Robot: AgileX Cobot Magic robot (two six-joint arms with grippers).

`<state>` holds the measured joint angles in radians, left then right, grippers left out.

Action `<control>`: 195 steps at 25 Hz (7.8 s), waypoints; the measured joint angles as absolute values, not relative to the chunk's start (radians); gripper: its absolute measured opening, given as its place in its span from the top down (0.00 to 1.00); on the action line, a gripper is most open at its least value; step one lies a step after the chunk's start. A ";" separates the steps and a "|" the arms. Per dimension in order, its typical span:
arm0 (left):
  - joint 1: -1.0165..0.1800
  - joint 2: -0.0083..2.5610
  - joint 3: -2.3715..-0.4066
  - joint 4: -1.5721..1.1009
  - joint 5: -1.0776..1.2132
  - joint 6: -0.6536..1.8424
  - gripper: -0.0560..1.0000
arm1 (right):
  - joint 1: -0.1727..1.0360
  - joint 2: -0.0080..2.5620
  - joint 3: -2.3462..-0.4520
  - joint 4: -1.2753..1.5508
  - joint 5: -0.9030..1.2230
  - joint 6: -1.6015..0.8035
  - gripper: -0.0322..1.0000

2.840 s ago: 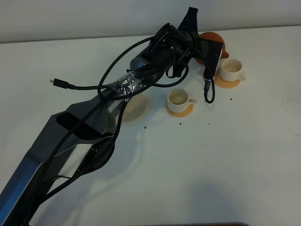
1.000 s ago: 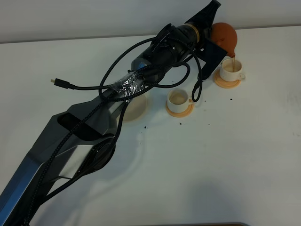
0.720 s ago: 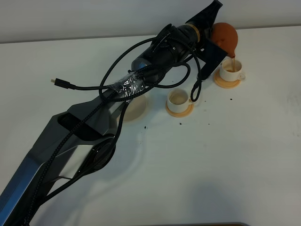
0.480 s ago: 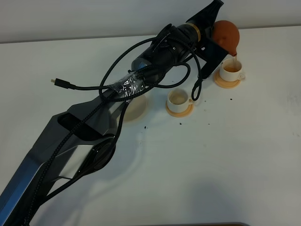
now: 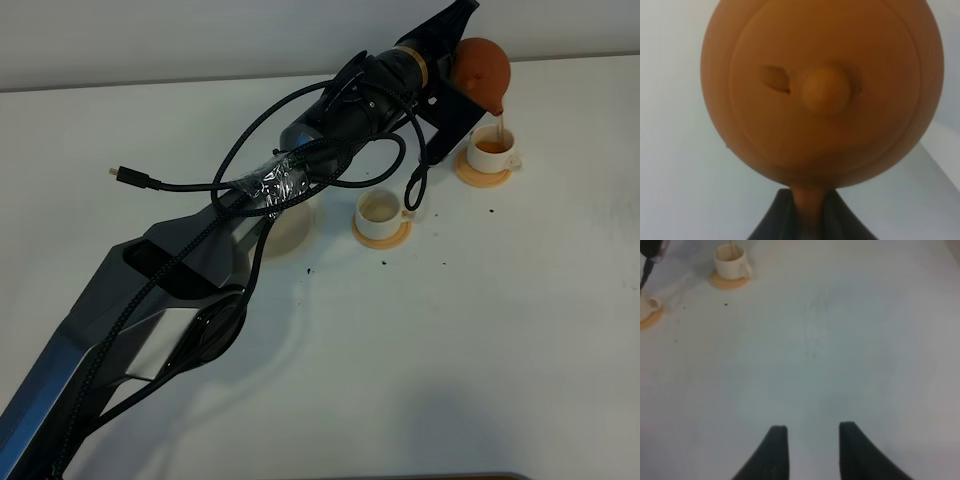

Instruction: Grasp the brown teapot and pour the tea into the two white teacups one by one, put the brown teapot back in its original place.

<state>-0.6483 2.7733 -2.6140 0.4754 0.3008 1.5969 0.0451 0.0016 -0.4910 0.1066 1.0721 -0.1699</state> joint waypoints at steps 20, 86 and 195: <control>-0.650 2.773 -2.614 0.478 0.263 1.695 0.84 | 0.045 0.002 -0.491 0.107 1.072 -0.170 0.73; -0.640 2.776 -2.594 0.524 0.274 1.489 0.84 | 0.045 0.002 -0.491 0.107 1.072 -0.169 0.73; -0.553 2.094 -1.690 0.393 1.062 0.674 0.84 | 0.045 0.002 -0.491 0.107 1.072 -0.169 0.73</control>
<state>-0.5528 2.0936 -1.6896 0.3928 1.0624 0.6738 0.0451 0.0016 -0.4910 0.1066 1.0721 -0.1695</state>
